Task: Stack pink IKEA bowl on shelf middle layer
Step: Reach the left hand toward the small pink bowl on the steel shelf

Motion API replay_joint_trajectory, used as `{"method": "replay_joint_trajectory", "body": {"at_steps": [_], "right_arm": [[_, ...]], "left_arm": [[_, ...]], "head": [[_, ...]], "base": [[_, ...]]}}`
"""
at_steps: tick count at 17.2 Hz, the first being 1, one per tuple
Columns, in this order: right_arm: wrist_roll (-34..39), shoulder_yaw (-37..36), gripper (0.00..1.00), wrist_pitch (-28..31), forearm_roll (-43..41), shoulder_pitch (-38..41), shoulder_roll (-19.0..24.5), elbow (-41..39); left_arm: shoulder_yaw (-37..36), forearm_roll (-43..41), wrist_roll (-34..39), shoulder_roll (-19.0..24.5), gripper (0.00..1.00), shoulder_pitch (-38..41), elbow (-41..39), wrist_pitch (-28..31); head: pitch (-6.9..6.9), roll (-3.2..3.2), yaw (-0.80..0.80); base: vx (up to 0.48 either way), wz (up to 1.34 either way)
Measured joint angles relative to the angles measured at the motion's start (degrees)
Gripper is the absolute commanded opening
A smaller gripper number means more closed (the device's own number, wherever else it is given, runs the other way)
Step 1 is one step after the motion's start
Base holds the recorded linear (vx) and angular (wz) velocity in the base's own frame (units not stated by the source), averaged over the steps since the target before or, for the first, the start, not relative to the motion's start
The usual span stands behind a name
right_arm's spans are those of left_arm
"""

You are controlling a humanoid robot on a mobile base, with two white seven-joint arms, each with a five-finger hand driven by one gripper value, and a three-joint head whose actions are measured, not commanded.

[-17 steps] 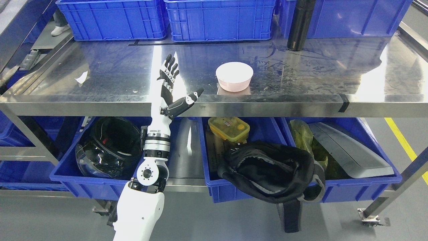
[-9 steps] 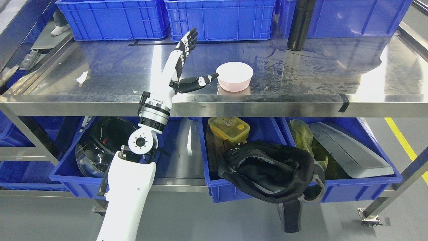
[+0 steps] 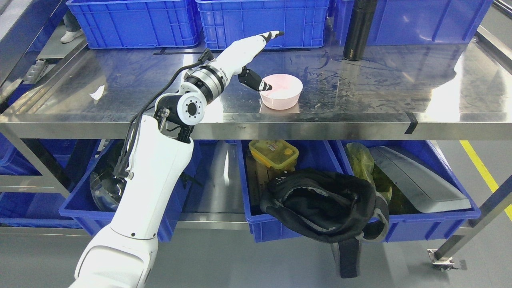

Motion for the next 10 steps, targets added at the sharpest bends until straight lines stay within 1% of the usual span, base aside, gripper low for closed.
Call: {"method": "replay_joint_trajectory", "body": {"at_steps": [5, 10], "right_arm": [[-0.1, 0.0, 1.00, 0.0, 0.0, 0.0, 0.0, 0.0], [-0.2, 0.0, 1.00, 0.0, 0.0, 0.0, 0.0, 0.0]], "left_arm": [[-5.6, -10.4, -7.9, 0.7, 0.99, -2.8, 2.1, 0.5], [-9.2, -14.5, -9.3, 0.8, 0.99, -4.1, 4.9, 0.5]], "head": [[0.00, 0.00, 0.00], [0.00, 0.00, 0.00]], "base": [[0.000, 0.00], [0.000, 0.00]]}}
